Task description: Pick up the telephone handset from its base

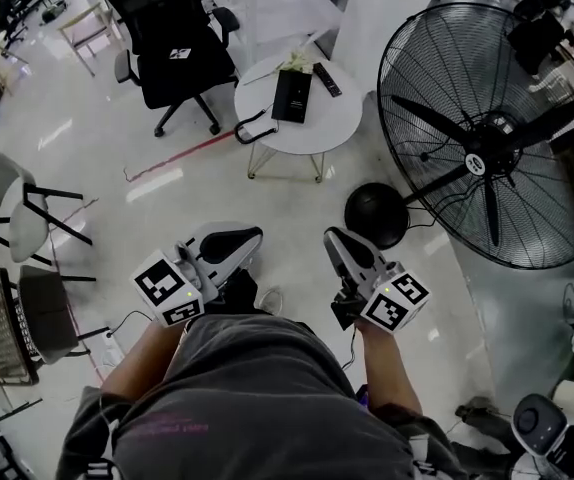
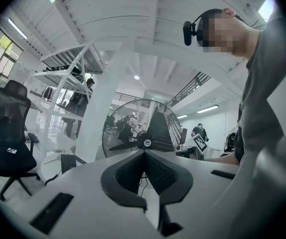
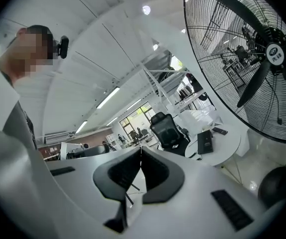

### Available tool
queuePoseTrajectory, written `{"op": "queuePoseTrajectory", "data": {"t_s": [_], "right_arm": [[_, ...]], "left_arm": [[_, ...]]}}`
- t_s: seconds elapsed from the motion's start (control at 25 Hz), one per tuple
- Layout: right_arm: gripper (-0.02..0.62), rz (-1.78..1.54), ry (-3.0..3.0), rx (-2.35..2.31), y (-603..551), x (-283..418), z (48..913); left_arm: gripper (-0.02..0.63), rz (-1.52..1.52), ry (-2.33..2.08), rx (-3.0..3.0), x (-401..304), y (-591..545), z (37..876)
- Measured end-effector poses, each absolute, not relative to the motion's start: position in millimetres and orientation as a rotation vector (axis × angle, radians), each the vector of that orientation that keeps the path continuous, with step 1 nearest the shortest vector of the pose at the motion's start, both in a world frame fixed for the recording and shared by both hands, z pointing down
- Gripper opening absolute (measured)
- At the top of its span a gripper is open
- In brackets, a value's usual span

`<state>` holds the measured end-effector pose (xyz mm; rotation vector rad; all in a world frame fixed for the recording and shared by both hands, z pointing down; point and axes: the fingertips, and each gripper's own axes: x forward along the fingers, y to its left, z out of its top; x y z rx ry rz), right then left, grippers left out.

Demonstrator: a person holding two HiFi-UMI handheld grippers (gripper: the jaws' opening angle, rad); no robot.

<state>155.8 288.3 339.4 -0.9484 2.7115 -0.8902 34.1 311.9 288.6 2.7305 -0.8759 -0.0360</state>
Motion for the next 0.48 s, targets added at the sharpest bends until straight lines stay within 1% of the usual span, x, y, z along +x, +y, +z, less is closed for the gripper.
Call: {"op": "queuePoseTrajectory", "data": {"t_s": [0.48], "right_arm": [[0.020, -0.906, 2.704, -0.973, 210, 146, 346]], "left_arm": [[0.012, -0.058, -0.851, 2.711, 24, 229, 302]]}}
